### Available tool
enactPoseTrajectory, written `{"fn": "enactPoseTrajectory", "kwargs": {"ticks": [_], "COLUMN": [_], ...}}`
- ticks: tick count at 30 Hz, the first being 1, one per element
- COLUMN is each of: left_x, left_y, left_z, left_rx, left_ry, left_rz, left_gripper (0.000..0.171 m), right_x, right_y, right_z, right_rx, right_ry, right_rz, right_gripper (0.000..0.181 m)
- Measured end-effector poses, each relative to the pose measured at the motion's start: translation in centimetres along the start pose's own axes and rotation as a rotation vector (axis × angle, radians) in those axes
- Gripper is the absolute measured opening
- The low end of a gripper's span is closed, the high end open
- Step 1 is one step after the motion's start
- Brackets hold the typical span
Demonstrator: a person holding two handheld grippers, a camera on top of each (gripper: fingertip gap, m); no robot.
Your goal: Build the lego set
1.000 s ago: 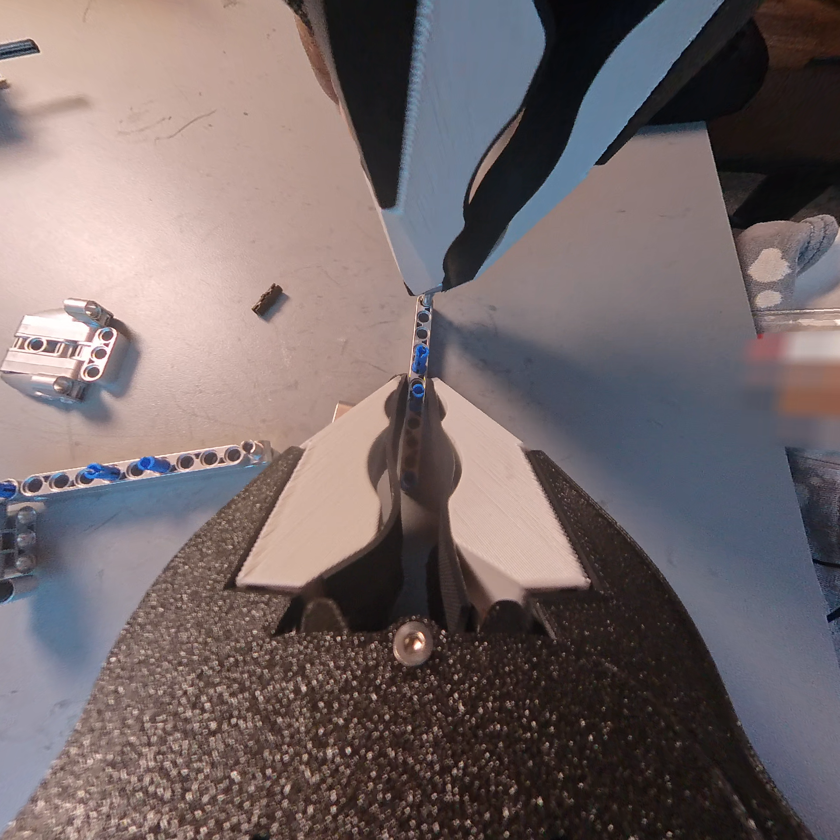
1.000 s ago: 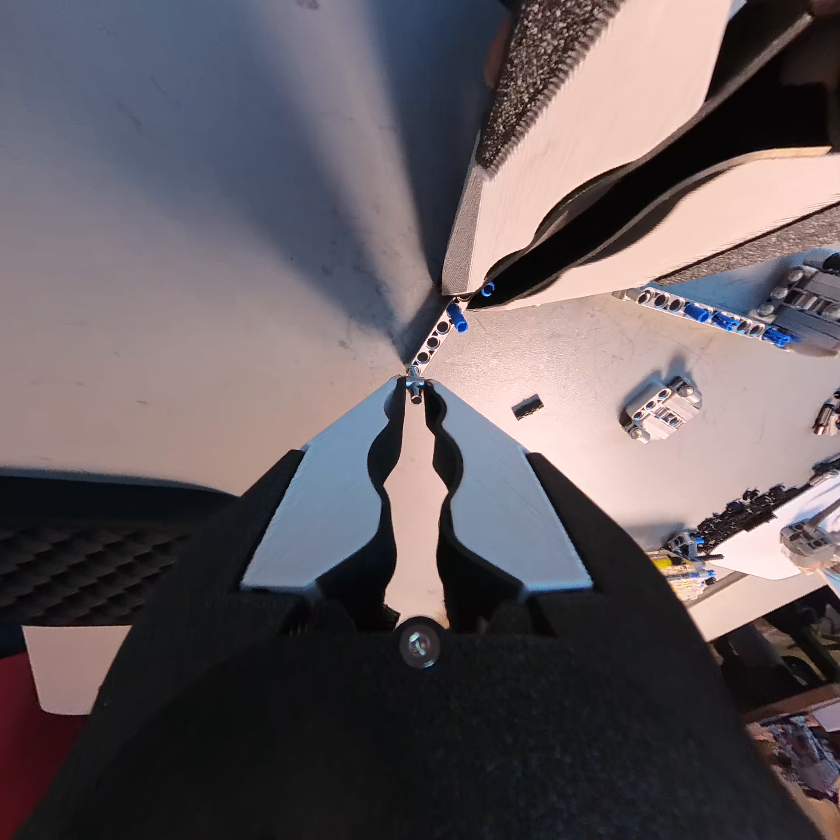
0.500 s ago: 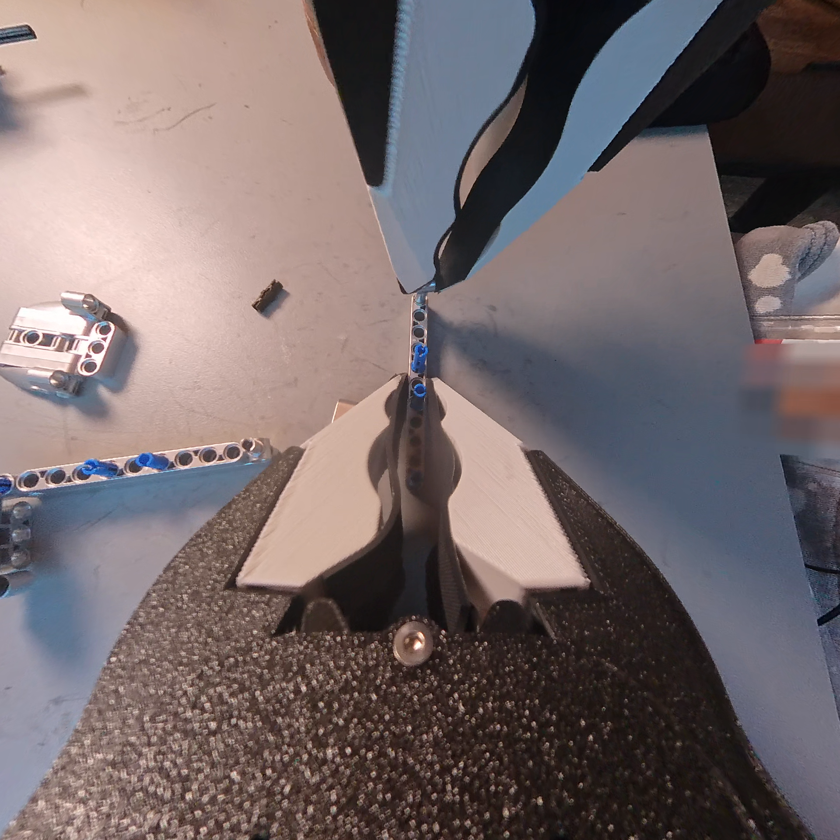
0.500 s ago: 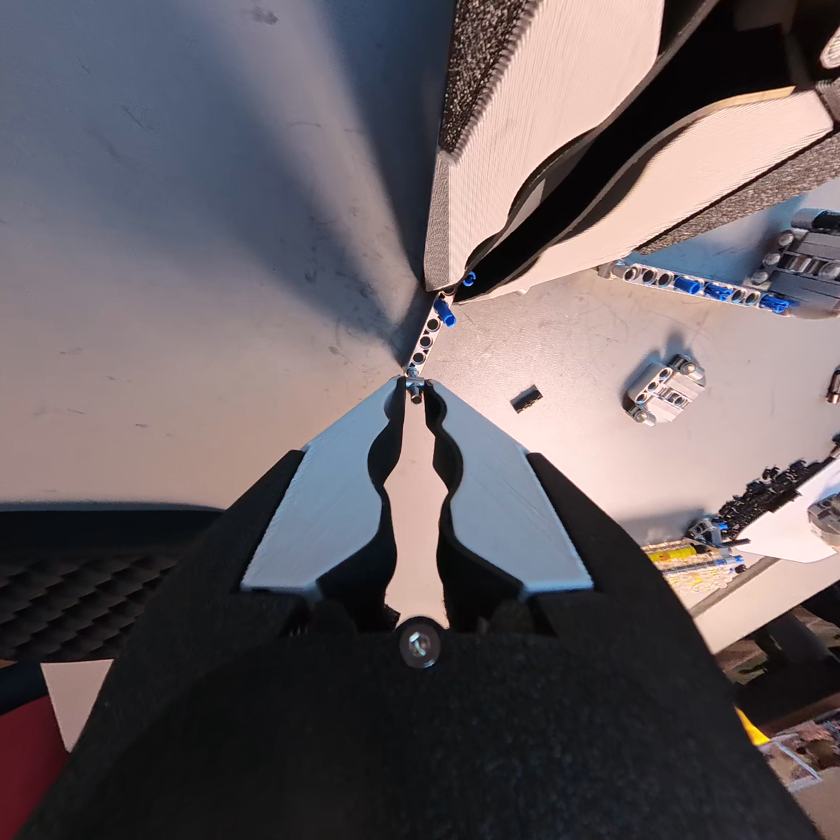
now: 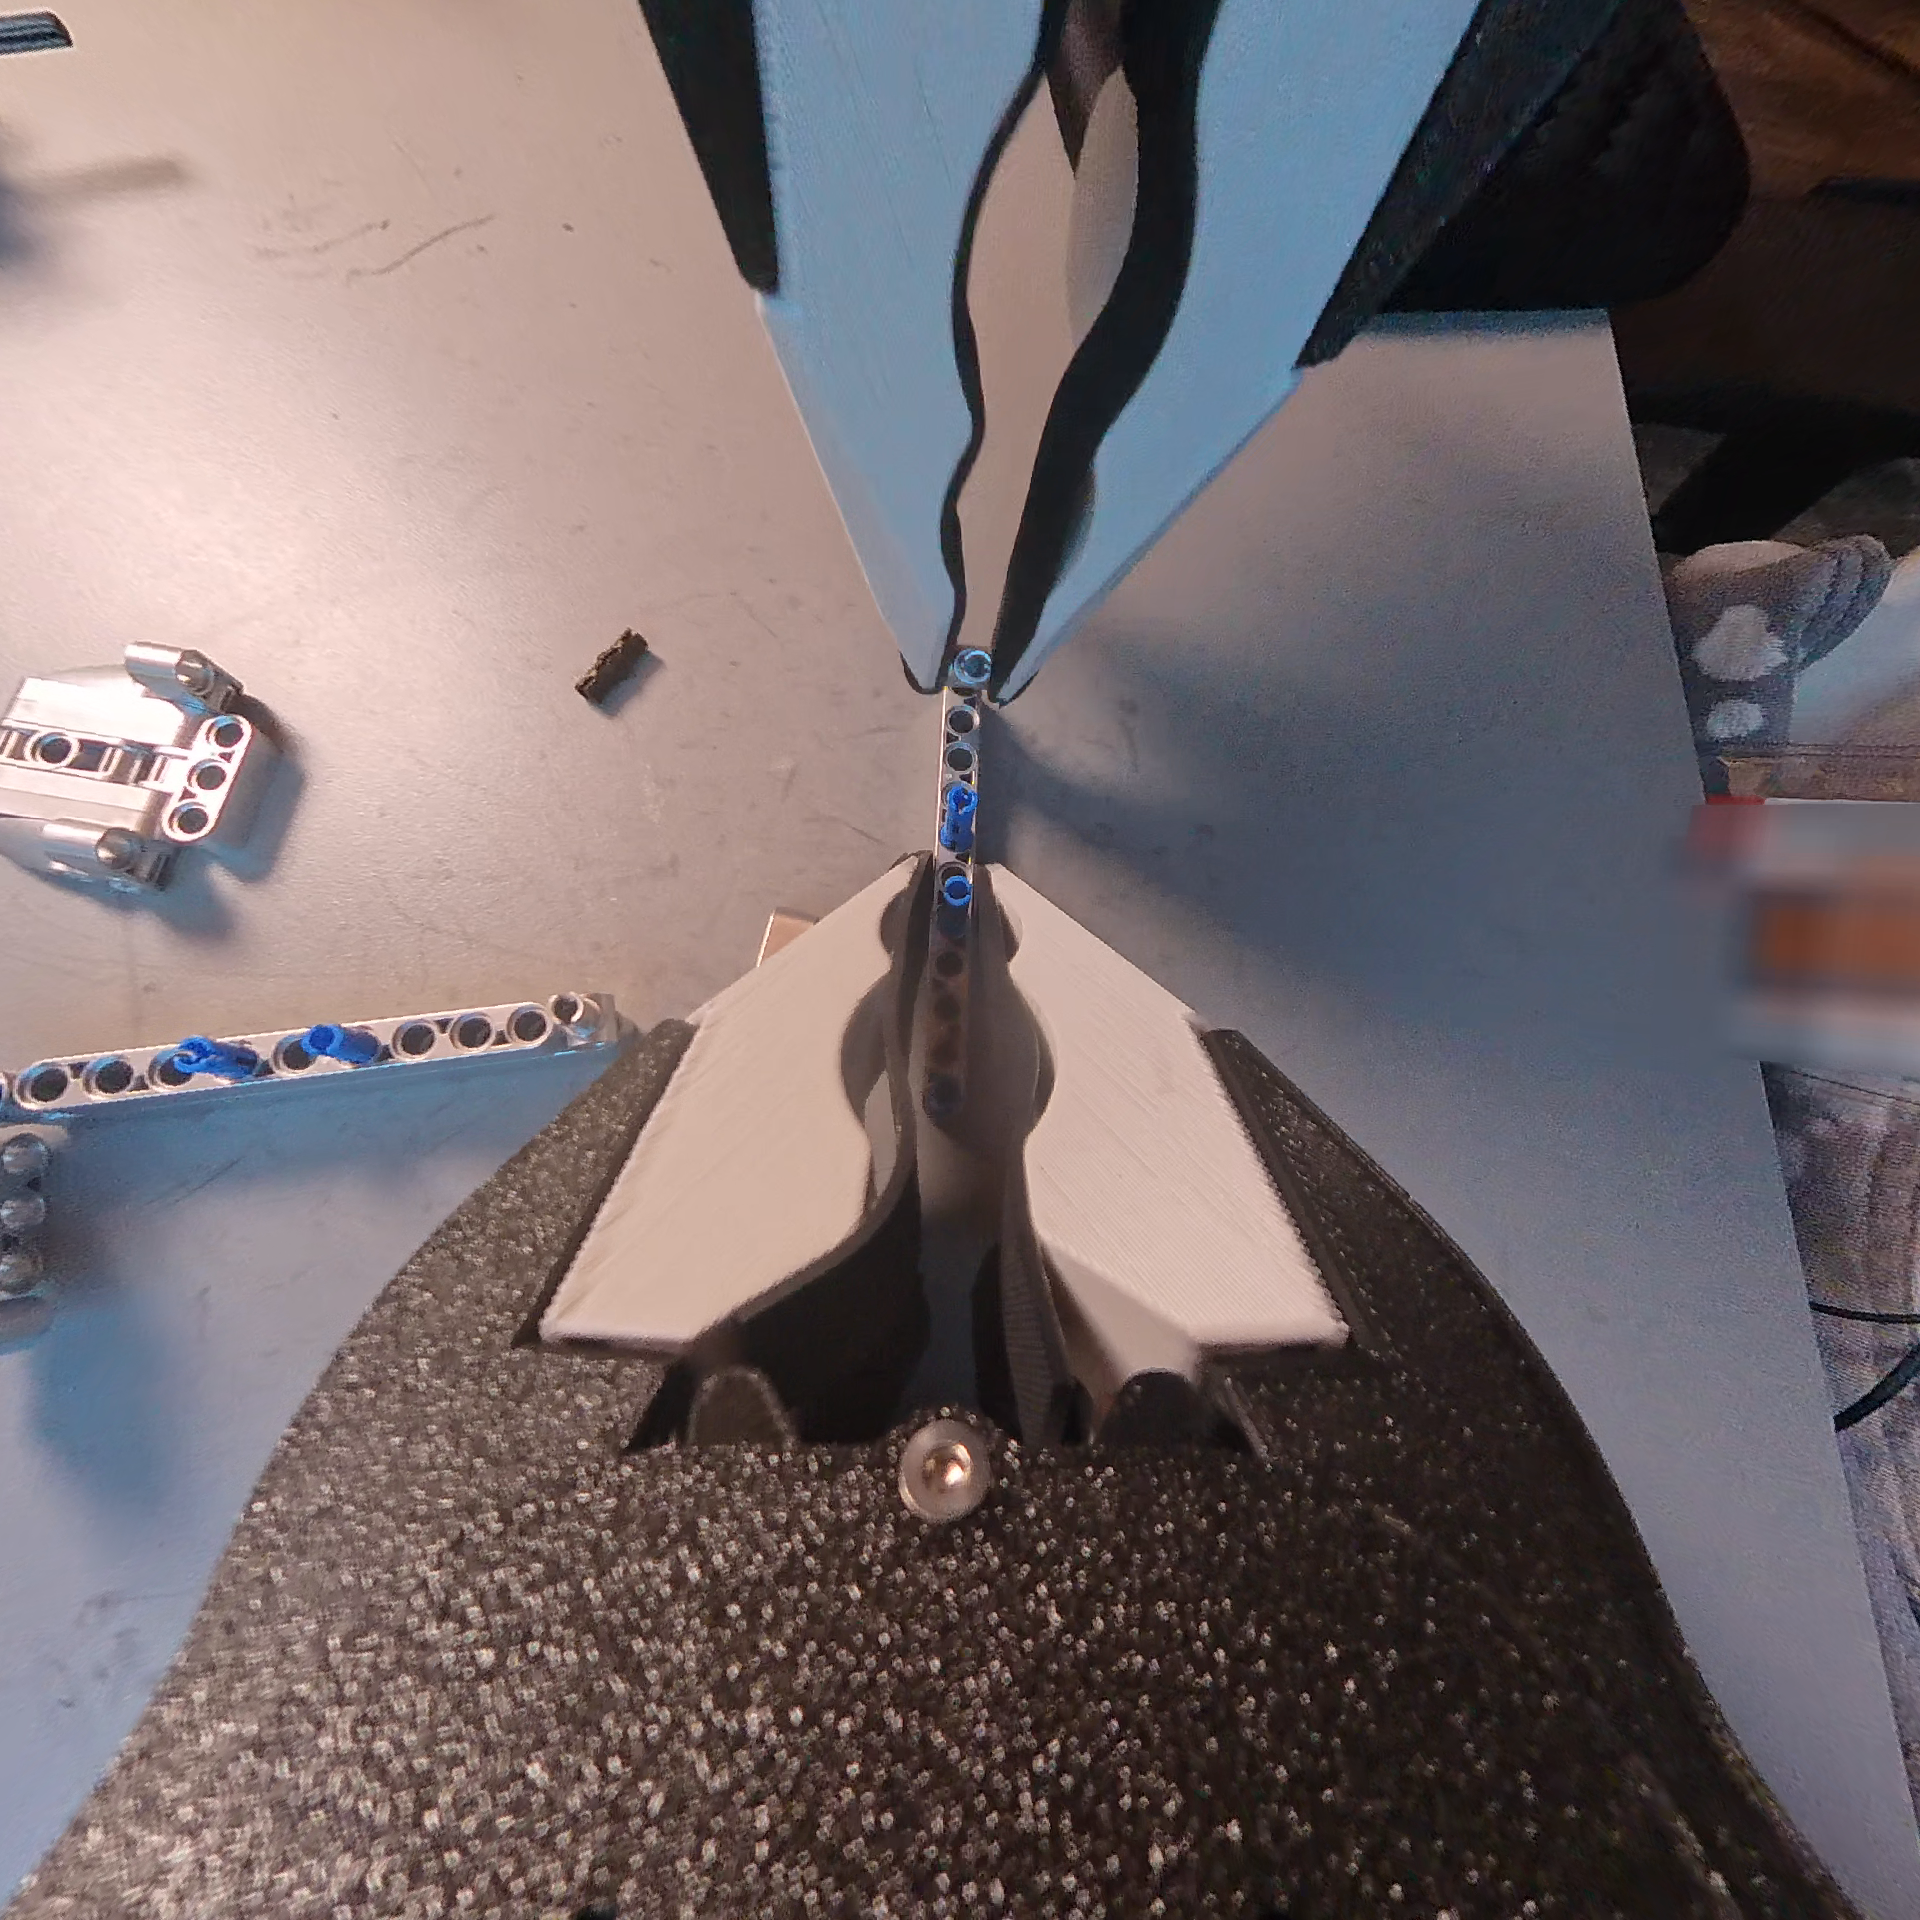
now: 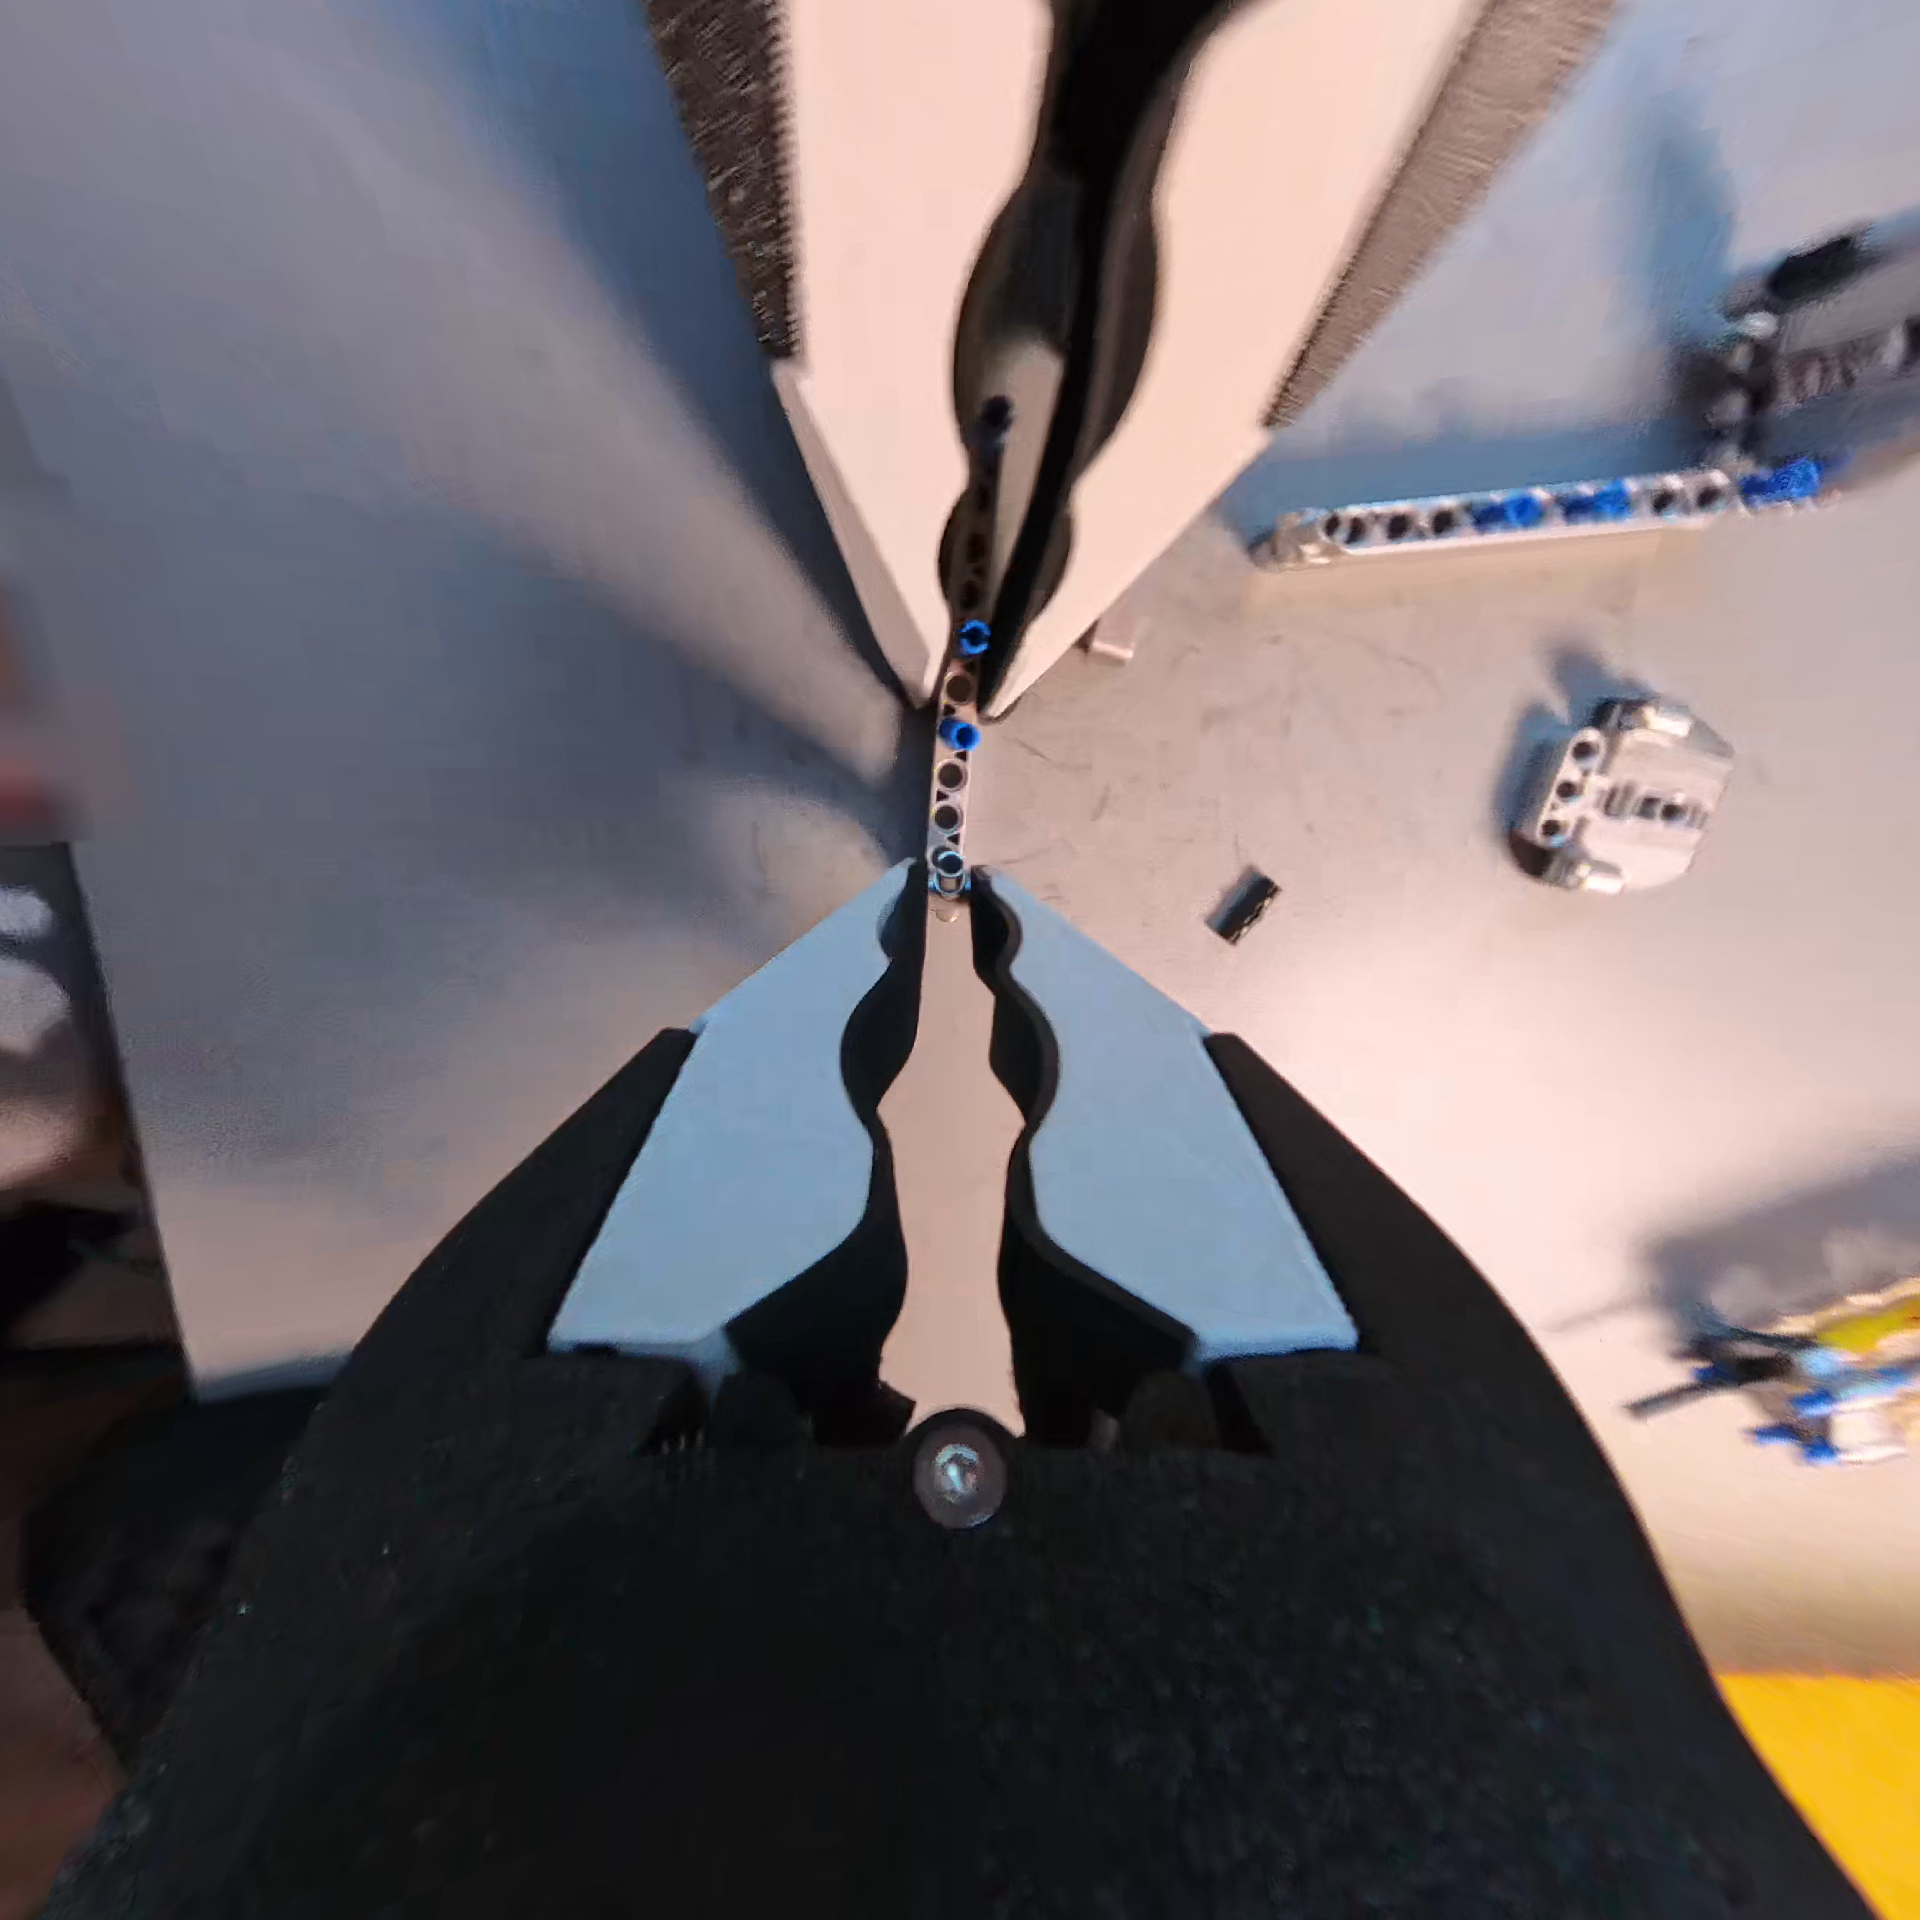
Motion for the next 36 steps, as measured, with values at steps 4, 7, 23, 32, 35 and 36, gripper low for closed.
{"fn": "enactPoseTrajectory", "kwargs": {"ticks": [4, 7, 23, 32, 35, 36], "left_x": [0.0, 0.0, 0.0, 0.0, 0.0, 0.0], "left_y": [0.0, 0.0, -0.1, -0.1, -0.1, -0.1], "left_z": [0.0, -0.1, -0.1, -0.1, -0.1, -0.1], "left_rx": [-0.001, 0.002, 0.008, 0.013, 0.012, 0.012], "left_ry": [0.004, 0.015, 0.055, 0.046, 0.042, 0.042], "left_rz": [-0.005, -0.006, -0.010, -0.011, -0.016, -0.018], "left_gripper": [0.005, 0.005, 0.005, 0.005, 0.005, 0.005], "right_x": [0.1, -0.1, -0.7, -0.5, -0.4, -0.4], "right_y": [0.1, 0.1, -0.5, -0.5, -0.6, -0.6], "right_z": [1.7, 2.5, 3.5, 3.7, 3.7, 3.8], "right_rx": [0.208, 0.354, 0.471, 0.481, 0.494, 0.506], "right_ry": [-0.232, -0.379, -0.406, -0.244, -0.195, -0.188], "right_rz": [0.029, 0.044, 0.061, 0.027, 0.023, 0.020], "right_gripper": [0.005, 0.005, 0.006, 0.006, 0.006, 0.006]}}
Point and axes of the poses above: each gripper's, where its closed fingertips meet, y back along the fingers, z out of its underside, x = y × z across the jaws, the point moved 7 cm from there along y, back along the fingers, and after that the axes turned 2 degrees about z, right-handed, at the moved point
